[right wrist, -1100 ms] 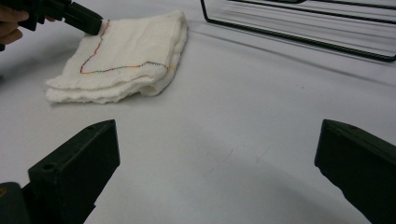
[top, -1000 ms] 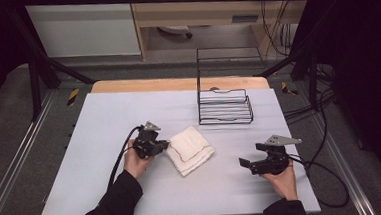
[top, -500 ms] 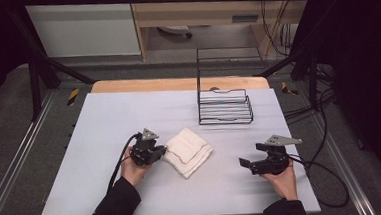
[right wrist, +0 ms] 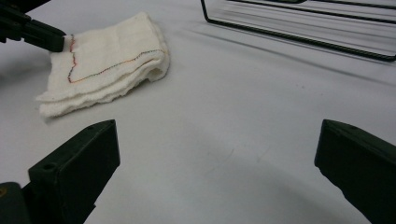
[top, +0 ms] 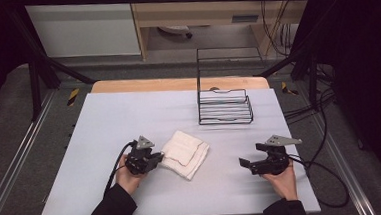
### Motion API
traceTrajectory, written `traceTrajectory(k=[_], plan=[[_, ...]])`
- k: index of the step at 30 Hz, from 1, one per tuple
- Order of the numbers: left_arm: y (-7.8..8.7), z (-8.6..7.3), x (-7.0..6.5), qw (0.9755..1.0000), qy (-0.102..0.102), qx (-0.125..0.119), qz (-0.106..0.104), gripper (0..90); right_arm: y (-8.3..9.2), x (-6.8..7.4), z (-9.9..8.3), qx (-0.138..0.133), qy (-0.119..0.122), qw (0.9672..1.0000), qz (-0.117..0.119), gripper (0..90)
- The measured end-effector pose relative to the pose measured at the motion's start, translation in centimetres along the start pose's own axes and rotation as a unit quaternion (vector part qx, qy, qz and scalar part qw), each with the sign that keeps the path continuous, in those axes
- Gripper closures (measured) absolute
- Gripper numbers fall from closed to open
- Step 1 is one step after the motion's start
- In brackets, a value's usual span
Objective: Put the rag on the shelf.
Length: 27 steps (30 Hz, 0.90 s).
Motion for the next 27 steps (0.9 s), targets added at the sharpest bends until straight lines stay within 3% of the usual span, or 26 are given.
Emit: traceTrajectory(k=[27], plan=[[3.3, -4.0, -0.5, 0.9998, 0.016, 0.003, -0.007, 82.6, 0.0, 0.1, -0.1, 0.001, 0.000, 1.0000, 0.000, 0.6]])
Point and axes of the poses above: each handheld gripper's, and its own axes: y roughly backward along the jaws, z roughly out of its top, x roughly to its left, the point moved 6 cm from there along -y, roughly forward along the jaws, and after that the axes turned 10 degrees about y, right-handed, at the moved point
